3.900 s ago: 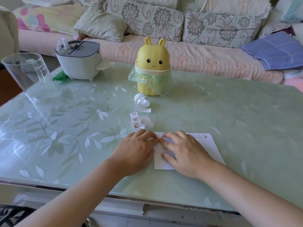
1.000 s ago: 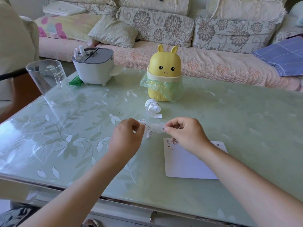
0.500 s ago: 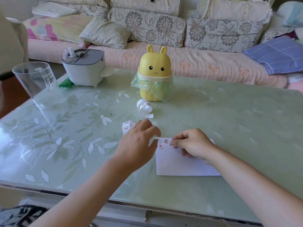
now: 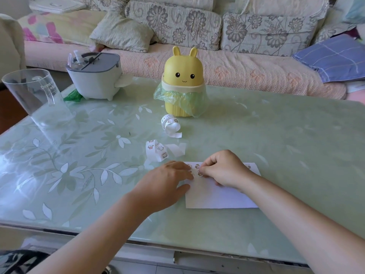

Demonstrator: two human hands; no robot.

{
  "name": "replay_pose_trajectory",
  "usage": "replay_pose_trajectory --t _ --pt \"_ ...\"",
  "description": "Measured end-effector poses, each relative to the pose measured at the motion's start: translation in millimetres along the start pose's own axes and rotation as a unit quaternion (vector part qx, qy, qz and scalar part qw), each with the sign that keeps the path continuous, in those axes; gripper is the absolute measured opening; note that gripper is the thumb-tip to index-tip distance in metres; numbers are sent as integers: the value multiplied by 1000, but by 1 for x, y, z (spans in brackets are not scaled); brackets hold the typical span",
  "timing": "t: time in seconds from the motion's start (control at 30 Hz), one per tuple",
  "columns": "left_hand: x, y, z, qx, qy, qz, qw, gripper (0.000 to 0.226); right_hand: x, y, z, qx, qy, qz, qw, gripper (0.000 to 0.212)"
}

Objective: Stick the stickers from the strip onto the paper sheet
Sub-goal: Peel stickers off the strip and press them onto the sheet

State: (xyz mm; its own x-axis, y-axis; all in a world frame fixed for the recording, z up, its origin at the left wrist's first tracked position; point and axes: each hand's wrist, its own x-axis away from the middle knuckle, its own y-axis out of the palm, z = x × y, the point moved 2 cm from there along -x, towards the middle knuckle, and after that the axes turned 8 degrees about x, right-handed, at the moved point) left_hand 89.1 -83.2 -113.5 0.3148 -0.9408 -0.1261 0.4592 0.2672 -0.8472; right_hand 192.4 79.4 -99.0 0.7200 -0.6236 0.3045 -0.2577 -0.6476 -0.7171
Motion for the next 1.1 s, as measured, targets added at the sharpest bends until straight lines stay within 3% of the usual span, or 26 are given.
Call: replay_pose_trajectory --t 0.27,0.7,0.83,0.97,1.1 --pt "-1 0 0 2 3 -1 1000 27 -1 3 -5 34 16 20 999 15" --pt "1 11 3 -47 36 12 998 42 -2 1 -23 200 56 41 977 6" --pt "0 12 4 -49 28 6 998 43 1 -1 -23 242 43 81 966 4" --pt "-1 14 5 -63 26 14 998 40 8 -6 -15 289 14 119 950 33" --pt "-1 17 7 -79 23 23 996 47 16 -4 -2 259 -20 122 958 22"
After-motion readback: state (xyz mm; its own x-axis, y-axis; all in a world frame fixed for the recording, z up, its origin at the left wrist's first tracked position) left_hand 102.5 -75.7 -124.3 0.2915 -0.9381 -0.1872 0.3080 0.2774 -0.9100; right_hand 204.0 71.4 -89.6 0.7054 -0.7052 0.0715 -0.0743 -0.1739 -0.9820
